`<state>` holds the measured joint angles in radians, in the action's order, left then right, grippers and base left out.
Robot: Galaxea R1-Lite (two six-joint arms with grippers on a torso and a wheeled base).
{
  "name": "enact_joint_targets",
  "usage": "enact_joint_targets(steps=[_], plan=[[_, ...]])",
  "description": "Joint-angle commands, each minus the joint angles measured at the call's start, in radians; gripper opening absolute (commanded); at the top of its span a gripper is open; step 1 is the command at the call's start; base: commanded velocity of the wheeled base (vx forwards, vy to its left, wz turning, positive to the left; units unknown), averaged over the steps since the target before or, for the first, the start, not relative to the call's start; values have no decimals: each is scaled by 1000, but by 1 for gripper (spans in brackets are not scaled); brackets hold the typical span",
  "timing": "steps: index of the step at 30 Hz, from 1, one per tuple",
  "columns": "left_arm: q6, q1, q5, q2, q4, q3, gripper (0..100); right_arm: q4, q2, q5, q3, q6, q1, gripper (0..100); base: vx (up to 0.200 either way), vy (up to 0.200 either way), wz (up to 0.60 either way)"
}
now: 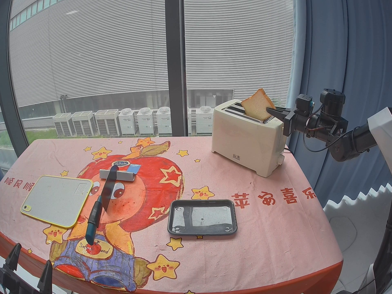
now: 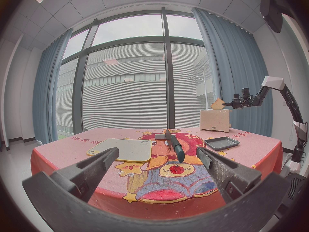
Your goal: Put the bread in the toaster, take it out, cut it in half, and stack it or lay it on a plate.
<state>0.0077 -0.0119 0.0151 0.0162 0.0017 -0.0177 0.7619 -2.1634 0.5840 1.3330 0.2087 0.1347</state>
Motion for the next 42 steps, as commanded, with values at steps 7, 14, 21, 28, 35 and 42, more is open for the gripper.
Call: enact_joint_targets(steps=[7, 14, 21, 28, 35, 42], plan=[[0, 0, 0, -15, 0, 16, 100, -35, -50, -1, 80, 0, 19, 0, 0, 0, 0], [0, 0, 0, -15, 0, 16, 100, -53, -58, -1, 84, 1, 23, 0, 0, 0, 0], [0, 0, 0, -15, 0, 16, 100, -55, -58, -1, 81, 1, 19, 0, 0, 0, 0], [0, 0, 0, -15, 0, 16, 100, -55, -58, -1, 78, 1, 11, 0, 0, 0, 0], [0, 0, 0, -15, 0, 16, 100, -55, -58, -1, 77, 1, 13, 0, 0, 0, 0], [0, 0, 0, -15, 0, 16, 100, -55, -58, -1, 77, 1, 13, 100, 0, 0, 0]])
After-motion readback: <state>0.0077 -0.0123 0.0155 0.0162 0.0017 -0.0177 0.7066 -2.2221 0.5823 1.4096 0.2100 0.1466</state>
